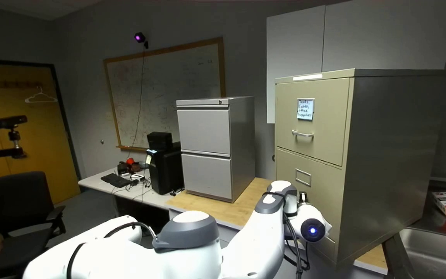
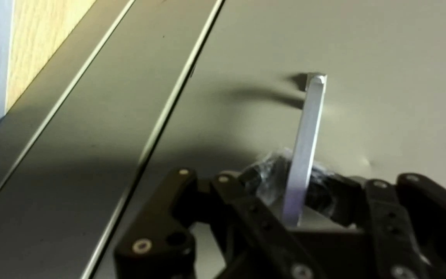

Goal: Open the bottom drawer of the cabinet to the left

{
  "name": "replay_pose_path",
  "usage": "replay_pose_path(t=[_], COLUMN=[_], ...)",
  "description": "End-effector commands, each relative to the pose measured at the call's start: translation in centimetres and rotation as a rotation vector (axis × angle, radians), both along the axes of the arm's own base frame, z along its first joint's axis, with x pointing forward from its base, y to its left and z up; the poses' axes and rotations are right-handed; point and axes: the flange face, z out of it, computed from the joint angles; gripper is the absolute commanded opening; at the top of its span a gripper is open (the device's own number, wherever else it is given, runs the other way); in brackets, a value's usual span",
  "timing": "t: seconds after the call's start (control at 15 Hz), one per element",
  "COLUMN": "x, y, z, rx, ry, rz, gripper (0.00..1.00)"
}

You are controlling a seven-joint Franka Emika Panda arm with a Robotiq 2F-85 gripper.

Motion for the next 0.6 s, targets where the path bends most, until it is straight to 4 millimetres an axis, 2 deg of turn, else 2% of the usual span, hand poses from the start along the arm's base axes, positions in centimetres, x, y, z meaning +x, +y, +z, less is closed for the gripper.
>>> replay_pose_path(t=[0.0,0.13,0.33,0.53], x=[0.9,0.5,-0.8,-3.1], y=[0.9,1.9,3.3,3.4], z=[3.0,4.0,2.4,0.3], rx=[-0.012,-0.052,-0.105,-0.12], ry=[0.031,0.07,0.15,0.193], rz=[0.027,0.087,0.155,0.155], gripper=[0.1,0.09,0.08,0.08])
